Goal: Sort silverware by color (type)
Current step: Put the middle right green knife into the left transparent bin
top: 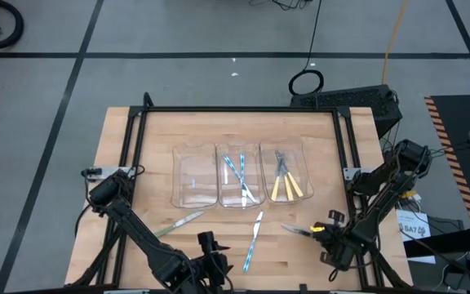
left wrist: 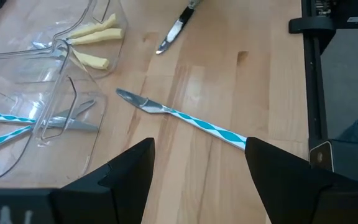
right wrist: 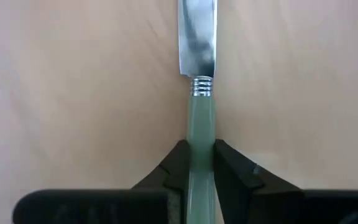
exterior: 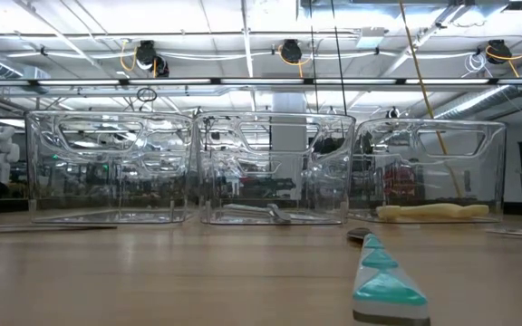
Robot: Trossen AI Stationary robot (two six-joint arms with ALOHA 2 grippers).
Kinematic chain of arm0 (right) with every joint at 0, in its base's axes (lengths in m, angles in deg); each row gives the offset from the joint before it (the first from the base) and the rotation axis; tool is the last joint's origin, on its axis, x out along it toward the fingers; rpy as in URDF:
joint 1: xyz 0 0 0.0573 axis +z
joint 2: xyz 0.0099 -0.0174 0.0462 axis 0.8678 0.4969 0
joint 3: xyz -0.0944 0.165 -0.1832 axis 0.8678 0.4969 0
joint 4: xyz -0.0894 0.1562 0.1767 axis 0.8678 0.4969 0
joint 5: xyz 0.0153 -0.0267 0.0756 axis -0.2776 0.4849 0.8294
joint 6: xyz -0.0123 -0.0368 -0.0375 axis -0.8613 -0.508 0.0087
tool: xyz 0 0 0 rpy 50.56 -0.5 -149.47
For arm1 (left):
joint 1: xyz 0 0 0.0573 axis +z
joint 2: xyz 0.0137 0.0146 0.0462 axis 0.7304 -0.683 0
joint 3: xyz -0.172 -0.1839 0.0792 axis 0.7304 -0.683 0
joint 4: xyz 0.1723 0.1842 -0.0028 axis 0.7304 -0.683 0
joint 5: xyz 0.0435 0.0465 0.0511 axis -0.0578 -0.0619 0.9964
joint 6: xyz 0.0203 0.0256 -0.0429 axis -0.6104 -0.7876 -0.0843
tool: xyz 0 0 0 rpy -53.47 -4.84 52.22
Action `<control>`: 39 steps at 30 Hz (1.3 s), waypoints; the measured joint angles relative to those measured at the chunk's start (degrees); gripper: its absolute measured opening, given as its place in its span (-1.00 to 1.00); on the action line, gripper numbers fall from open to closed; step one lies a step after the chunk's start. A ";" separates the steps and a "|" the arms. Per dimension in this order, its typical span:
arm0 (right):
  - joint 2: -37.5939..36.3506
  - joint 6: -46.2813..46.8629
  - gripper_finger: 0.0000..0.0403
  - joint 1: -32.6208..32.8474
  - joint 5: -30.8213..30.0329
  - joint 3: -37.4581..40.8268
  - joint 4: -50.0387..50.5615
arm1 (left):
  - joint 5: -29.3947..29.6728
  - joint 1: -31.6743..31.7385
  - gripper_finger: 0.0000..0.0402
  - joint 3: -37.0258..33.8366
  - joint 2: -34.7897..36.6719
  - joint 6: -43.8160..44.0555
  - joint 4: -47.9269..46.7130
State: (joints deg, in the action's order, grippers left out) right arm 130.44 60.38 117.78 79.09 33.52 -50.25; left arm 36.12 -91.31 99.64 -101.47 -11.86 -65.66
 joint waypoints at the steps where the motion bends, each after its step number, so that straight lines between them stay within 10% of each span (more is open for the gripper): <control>1: 0.45 0.47 -0.78 -0.05 -1.55 -0.08 -1.61 | 0.00 0.02 0.29 0.00 0.00 0.52 -0.01; 14: 7.48 -3.90 -0.77 0.36 -10.98 -0.34 -9.13 | 0.17 -1.50 0.29 -0.02 -0.04 5.11 4.58; 39: 5.58 -23.91 -0.77 -7.17 -9.22 -0.21 -7.51 | -2.99 8.24 0.29 -0.02 -0.04 -14.56 5.51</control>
State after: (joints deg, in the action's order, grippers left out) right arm 136.02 36.47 110.61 69.86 33.31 -57.76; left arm 33.13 -83.07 99.62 -101.52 -26.42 -60.15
